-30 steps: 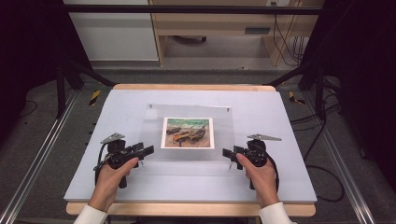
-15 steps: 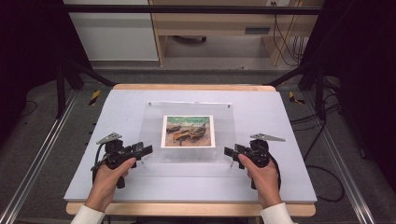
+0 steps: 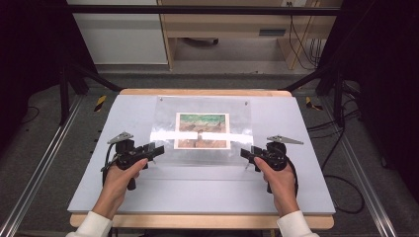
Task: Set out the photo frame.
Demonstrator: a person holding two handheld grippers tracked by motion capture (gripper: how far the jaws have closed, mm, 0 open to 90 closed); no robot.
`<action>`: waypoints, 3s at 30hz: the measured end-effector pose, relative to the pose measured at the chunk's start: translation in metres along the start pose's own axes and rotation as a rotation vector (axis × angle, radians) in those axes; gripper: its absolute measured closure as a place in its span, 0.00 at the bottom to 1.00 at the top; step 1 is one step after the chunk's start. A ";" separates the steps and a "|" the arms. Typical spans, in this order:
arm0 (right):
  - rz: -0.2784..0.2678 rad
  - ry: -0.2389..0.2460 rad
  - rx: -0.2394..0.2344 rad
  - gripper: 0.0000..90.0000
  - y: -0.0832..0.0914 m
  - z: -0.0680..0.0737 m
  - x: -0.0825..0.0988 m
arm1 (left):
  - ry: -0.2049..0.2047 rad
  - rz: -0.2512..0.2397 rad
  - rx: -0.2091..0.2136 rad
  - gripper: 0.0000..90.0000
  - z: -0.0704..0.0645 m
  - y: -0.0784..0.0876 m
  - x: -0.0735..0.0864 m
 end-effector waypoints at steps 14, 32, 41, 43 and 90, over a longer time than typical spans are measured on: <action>-0.005 0.022 0.059 0.51 -0.017 -0.016 -0.015 | -0.018 0.027 -0.015 0.48 0.011 -0.025 -0.009; -0.011 0.029 0.066 0.51 -0.013 -0.012 -0.007 | -0.015 0.021 -0.022 0.48 0.007 -0.020 0.001; -0.013 0.036 0.081 0.52 -0.010 -0.012 -0.006 | -0.028 0.029 -0.020 0.48 0.004 -0.021 0.003; -0.015 0.037 0.084 0.51 -0.010 -0.011 -0.005 | -0.032 0.030 -0.020 0.48 0.005 -0.021 0.003; -0.015 0.107 0.114 0.63 0.008 0.000 0.011 | -0.075 0.040 -0.043 0.56 -0.007 -0.003 0.019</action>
Point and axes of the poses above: each handheld gripper's, and its own axes: y roughly backward along the jaws, x roughly out of its underside, z roughly to its left, the point moved 2 cm from there along -y, roughly forward along the jaws, and after that the axes turned 3 degrees about x, right-handed, at the moved point
